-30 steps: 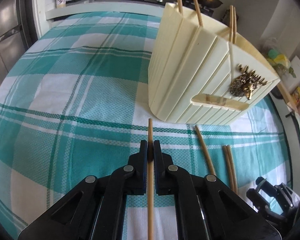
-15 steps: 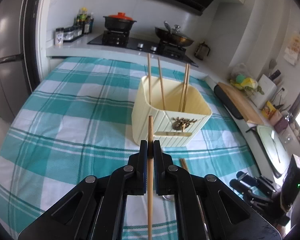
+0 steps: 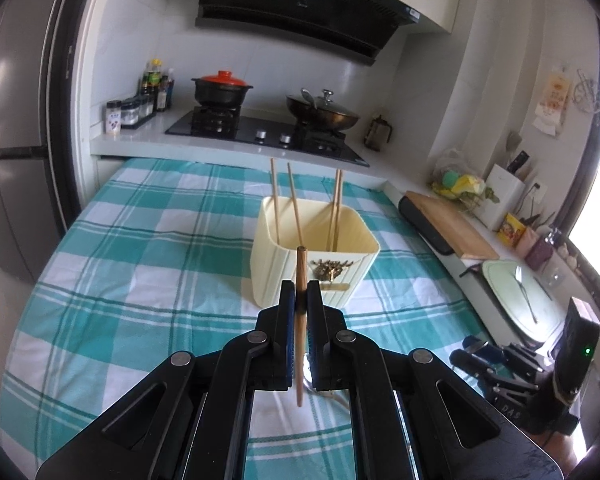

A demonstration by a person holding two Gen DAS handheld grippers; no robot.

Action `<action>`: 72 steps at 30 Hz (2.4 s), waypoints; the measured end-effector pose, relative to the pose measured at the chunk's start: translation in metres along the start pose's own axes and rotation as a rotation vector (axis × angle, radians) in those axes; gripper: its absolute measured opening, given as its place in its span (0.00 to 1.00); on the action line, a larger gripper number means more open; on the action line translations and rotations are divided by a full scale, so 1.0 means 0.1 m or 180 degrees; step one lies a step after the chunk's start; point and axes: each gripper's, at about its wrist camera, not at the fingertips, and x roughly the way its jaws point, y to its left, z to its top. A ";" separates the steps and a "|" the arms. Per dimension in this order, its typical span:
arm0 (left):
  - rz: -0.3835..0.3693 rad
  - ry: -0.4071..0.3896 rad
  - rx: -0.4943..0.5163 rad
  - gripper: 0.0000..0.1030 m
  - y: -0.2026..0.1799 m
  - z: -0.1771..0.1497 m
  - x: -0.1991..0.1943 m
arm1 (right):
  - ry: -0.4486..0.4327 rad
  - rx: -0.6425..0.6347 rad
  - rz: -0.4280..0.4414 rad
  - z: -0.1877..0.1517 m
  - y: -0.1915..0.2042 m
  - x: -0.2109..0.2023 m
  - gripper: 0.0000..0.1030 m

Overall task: Organize utensils
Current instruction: 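Lift the left tool's chopstick over the holder while the right tool carries the spoon, then open the left tool into the holder while the right tool drops the spoon in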

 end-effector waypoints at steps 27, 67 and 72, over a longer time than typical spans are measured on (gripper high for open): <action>-0.0101 -0.0066 0.0080 0.03 0.00 0.24 -0.15 | -0.0322 -0.0182 -0.0008 0.51 0.13 -0.35 0.35; 0.0085 0.0399 0.0278 0.03 -0.04 1.25 1.69 | 0.0216 0.0147 0.0065 2.12 -0.26 1.52 0.35; 0.0106 0.0567 0.0257 0.03 -0.04 1.16 1.97 | 0.0495 0.0130 -0.0076 2.03 -0.36 1.91 0.35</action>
